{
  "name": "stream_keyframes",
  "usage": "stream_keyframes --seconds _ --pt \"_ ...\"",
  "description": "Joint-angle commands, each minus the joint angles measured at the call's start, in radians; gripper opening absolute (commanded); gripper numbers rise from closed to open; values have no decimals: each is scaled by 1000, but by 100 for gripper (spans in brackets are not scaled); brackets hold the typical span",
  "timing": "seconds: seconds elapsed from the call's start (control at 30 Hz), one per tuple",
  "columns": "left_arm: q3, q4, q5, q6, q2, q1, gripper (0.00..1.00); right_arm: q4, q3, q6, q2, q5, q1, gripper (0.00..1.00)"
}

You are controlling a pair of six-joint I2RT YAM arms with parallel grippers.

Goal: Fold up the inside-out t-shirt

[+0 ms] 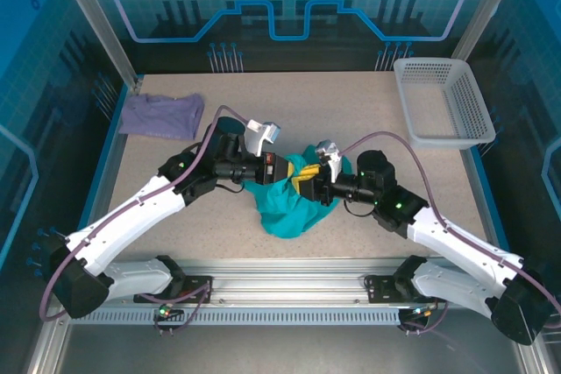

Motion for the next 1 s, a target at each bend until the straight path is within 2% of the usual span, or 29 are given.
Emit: stream_keyframes --seconds 0.0,0.37,0.57,0.73,0.77,0.87,0.97 --pt "-1 31 28 -9 5 6 0 65 -24 24 -21 -46 -11 28" --pt "-14 31 20 -5 -3 8 0 6 14 46 -14 51 -16 0" --pt "-20 30 4 -3 -2 17 0 -3 -7 70 -55 78 -28 0" --pt "-27 36 -10 -1 -3 26 0 11 -31 81 -99 33 -39 0" --pt "-29 42 -7 -1 -3 26 1 8 -29 84 -103 28 -38 0" --pt "-38 56 2 4 -2 28 16 0 -20 89 -108 16 -41 0" --pt "-47 54 -7 26 -6 29 25 -15 -3 96 -112 10 -41 0"
